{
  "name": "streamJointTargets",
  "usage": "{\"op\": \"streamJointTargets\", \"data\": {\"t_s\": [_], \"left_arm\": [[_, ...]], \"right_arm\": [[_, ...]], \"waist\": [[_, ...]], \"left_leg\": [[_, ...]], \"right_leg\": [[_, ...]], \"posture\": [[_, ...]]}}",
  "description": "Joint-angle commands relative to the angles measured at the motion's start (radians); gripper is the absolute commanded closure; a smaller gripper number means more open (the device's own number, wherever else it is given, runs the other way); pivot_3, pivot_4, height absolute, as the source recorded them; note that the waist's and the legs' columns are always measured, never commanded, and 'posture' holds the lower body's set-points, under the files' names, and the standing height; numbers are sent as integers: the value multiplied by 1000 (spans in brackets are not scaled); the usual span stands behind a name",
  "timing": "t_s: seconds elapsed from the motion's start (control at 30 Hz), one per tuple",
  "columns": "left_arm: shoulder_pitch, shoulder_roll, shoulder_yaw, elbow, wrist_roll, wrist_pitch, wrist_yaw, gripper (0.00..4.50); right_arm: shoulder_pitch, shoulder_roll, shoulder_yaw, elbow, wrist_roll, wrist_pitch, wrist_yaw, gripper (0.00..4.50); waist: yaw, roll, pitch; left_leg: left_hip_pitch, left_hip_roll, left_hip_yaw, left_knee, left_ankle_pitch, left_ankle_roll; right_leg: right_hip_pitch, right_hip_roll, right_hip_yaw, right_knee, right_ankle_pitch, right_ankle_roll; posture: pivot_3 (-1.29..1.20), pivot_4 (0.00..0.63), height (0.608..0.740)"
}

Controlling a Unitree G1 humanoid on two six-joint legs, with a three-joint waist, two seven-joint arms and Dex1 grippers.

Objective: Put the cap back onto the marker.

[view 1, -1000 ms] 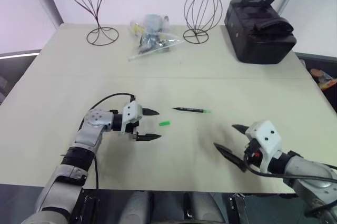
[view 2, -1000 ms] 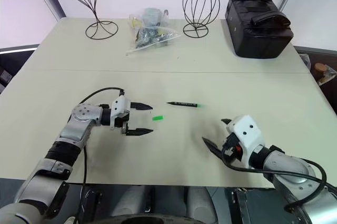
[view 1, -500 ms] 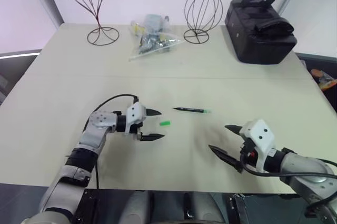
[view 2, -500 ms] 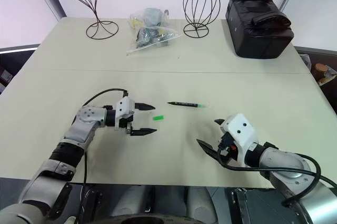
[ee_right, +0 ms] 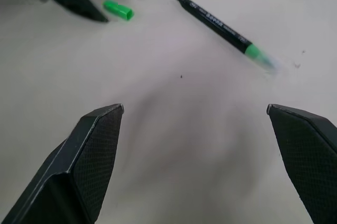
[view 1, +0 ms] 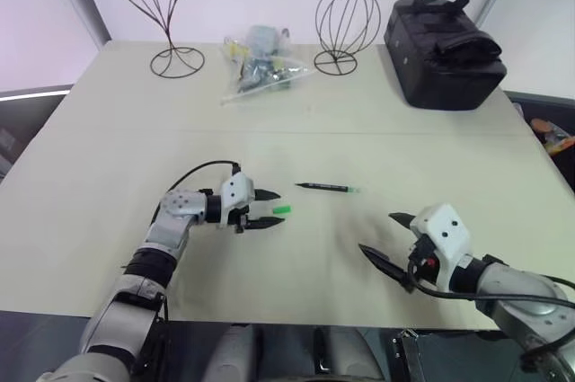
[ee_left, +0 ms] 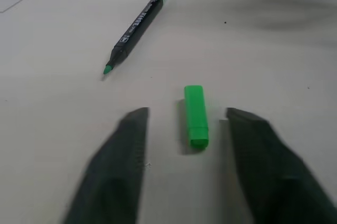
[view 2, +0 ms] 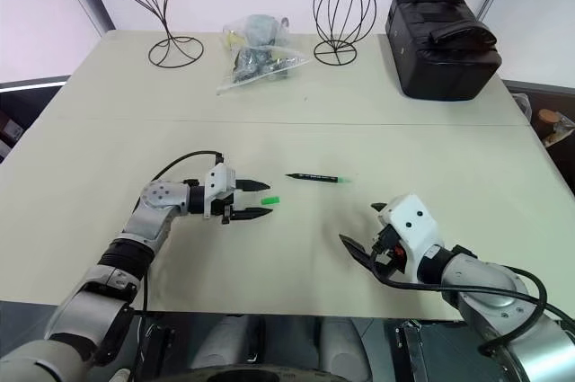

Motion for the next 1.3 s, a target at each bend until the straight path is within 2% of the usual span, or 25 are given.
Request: {"op": "streamJointTargets", "data": {"t_s": [0.03,0.07,0.37,0.6,0.77,1.0,1.3], "left_arm": [[2,-1,-11,49,32,-10,8,3934],[1,-2,-11,54,32,-13,7,4461],[9,10,-9,58,21,-9,-22,4461],[-74,16,86,122,-53,-10,-18,4461],[-126,26,127,136,-65,7,-5,4461],[-141,34,149,35,-87,52,1,4461],[-137,66,178,-67,-103,123,29,4461]], "right_arm": [[0,8,-11,-48,-4,-18,-7,0],[-1,8,-11,-48,-4,-17,-8,0],[-3,9,-15,-45,-4,-21,-12,0],[-87,-26,-9,18,-4,-43,38,0],[-235,-65,-25,192,-7,-90,115,0],[-474,-30,113,500,-85,-242,230,0],[-553,65,236,743,-171,-437,343,0]], "waist": [[0,0,0],[0,1,0],[-1,3,-2],[-5,2,-1],[-3,-1,1],[-4,-1,2],[-4,-1,3]], "left_leg": [[0,0,0,0,0,0],[0,0,0,0,0,0],[1,0,0,0,0,0],[0,1,0,0,0,0],[-1,1,0,1,0,0],[-2,1,1,0,0,0],[-3,1,1,0,0,0]], "right_leg": [[0,0,0,0,0,0],[0,0,0,0,0,0],[1,0,0,0,1,0],[0,2,-1,0,1,-1],[-2,2,-1,0,1,-1],[-3,1,-1,-1,1,-1],[-4,1,0,-1,1,-1]], "posture": [[0,150,740],[0,150,740],[0,150,740],[0,150,740],[0,150,740],[0,150,740],[0,150,740]]}}
